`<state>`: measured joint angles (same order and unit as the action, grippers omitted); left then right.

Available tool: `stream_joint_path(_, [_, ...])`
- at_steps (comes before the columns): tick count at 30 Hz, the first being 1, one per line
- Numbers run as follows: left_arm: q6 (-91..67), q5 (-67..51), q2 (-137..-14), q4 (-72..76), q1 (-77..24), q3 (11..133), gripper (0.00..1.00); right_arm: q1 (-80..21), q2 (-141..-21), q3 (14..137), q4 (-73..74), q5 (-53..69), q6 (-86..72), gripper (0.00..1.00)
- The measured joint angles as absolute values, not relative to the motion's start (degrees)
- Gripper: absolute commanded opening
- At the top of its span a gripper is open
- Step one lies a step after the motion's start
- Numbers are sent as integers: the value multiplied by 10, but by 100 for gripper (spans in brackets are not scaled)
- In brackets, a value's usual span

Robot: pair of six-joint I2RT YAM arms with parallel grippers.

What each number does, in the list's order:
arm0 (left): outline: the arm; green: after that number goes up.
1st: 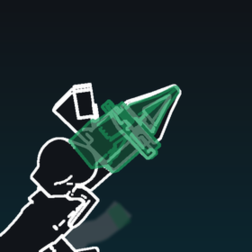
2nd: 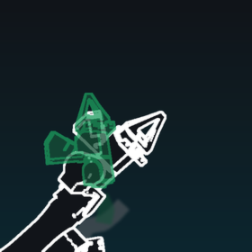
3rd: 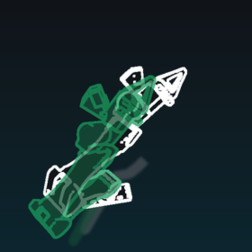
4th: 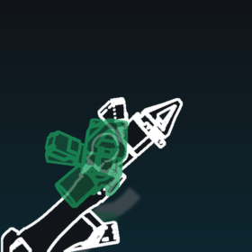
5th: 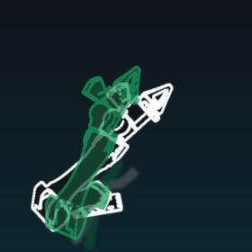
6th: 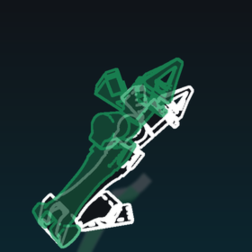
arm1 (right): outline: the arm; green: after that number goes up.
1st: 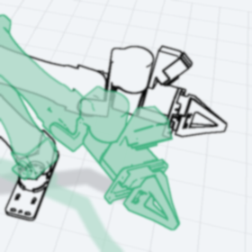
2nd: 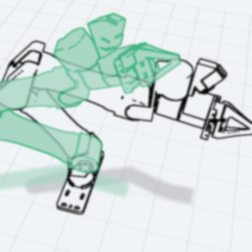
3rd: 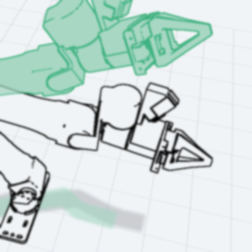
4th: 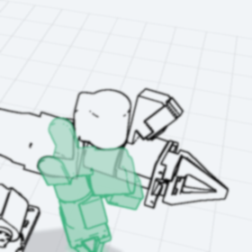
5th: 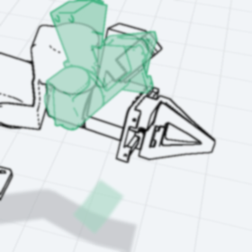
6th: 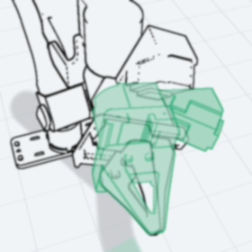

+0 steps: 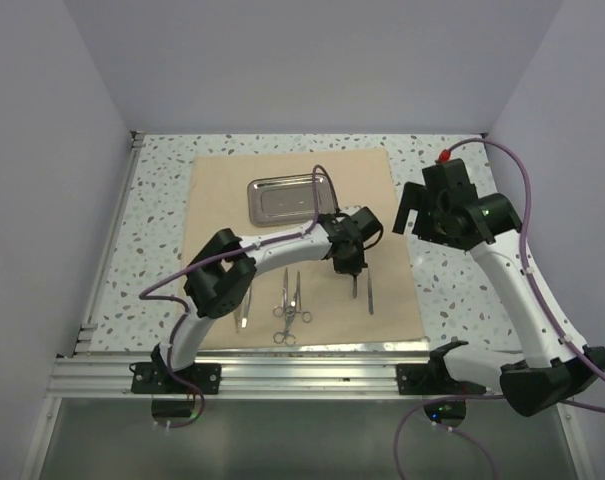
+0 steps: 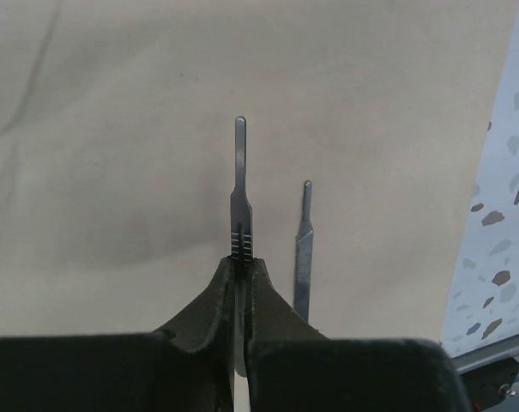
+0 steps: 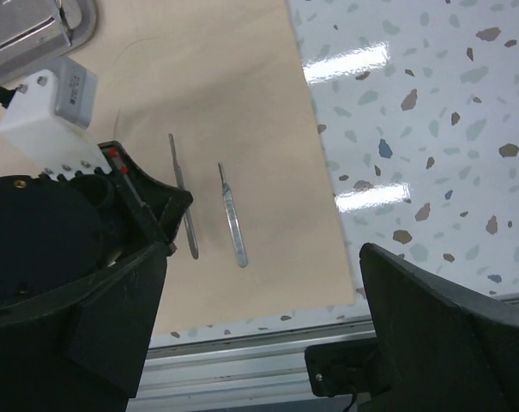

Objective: Open and lay out the surgical kit
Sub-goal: Place the medical item in the surgical kit, then pick up the medical item from the container.

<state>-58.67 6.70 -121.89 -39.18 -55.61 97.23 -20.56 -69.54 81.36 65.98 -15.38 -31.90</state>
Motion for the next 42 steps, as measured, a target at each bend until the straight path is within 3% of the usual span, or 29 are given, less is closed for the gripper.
stream_joint_path(1, [-594,65,-1229,-392,-564,979,4,-205,-688,811,665,-157,-319,98])
stream_joint_path(5, [-613,53,-1244,-386,-588,1000,54,-205,-672,801,669,-160,-318,98])
stream_joint_path(8, [-623,50,-1241,-385,-597,1007,78,-204,-675,796,665,-151,-315,98])
stream_joint_path(14, [-630,83,-1167,-438,-580,985,81,-197,-723,806,620,-95,-308,98])
stream_joint_path(21, [-621,138,-843,-473,-500,815,78,-210,-903,922,529,0,-307,97])
stream_joint_path(25, [-587,182,-712,-502,-472,750,78,-232,-1000,1001,501,11,-300,91])
stream_joint_path(33, [-498,197,-699,-546,-466,687,81,-277,-1203,1157,510,-10,-282,84])
stream_joint_path(42, [-413,182,-697,-549,-394,683,81,-286,-1327,1213,530,-20,-269,74])
